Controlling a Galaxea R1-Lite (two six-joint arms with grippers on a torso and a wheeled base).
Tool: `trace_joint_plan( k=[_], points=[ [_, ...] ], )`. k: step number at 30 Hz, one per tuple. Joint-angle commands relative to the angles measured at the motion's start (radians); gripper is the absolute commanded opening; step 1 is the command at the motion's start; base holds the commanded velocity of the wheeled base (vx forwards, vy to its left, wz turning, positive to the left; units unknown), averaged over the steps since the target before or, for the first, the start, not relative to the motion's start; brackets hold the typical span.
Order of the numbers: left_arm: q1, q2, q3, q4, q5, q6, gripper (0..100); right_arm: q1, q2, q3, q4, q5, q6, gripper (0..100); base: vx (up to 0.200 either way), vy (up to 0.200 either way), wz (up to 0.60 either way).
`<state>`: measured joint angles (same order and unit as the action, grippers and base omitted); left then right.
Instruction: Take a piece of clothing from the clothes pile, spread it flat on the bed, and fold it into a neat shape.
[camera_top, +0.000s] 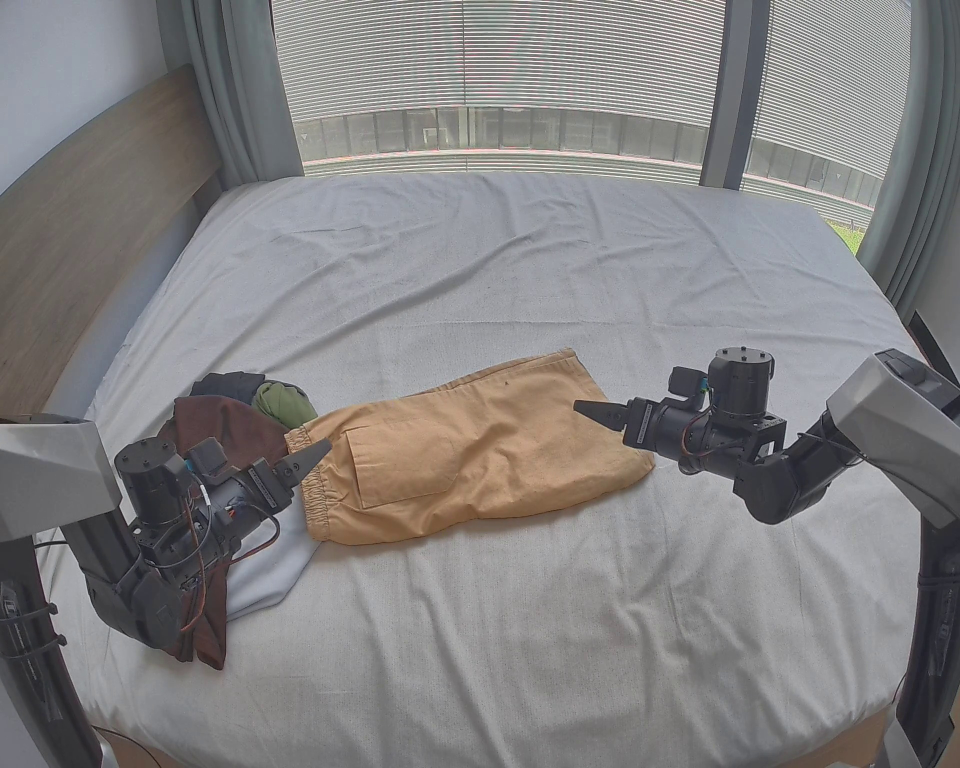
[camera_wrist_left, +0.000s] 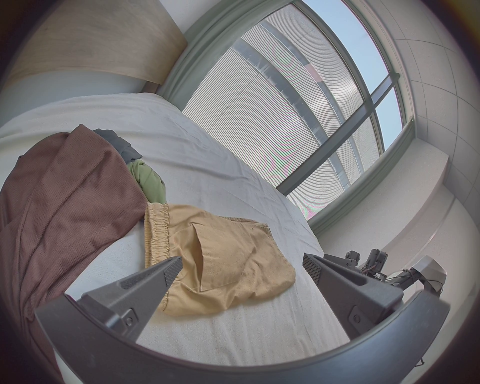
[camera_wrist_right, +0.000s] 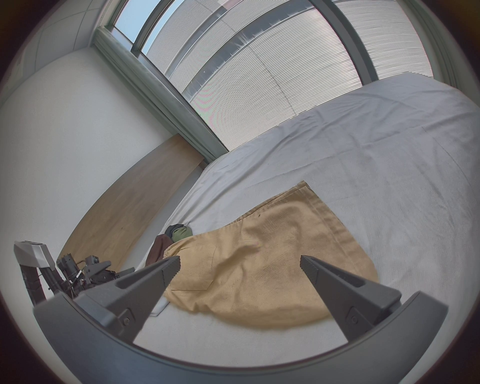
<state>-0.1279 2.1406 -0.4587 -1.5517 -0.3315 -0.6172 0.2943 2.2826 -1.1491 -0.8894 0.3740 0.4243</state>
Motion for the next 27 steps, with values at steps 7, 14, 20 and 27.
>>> trace_joint_plan(
  k=[7,14,20,27],
  points=[
    [-0.027,-0.013,0.031,-0.001,-0.001,0.028,100,0.043,-0.029,0.172,-0.095,-0.006,0.045,100,0.0,0.0,0.0],
    [-0.027,-0.011,0.032,-0.001,0.0,0.044,100,0.062,-0.026,0.263,-0.191,-0.007,0.045,100,0.0,0.0,0.0],
    [-0.022,-0.008,0.032,-0.001,0.0,0.044,100,0.063,-0.023,0.267,-0.183,-0.006,0.045,100,0.0,0.0,0.0],
    [-0.018,0.002,0.031,-0.001,0.0,0.044,100,0.062,-0.02,0.273,-0.103,0.0,0.045,100,0.0,0.0,0.0]
  ],
)
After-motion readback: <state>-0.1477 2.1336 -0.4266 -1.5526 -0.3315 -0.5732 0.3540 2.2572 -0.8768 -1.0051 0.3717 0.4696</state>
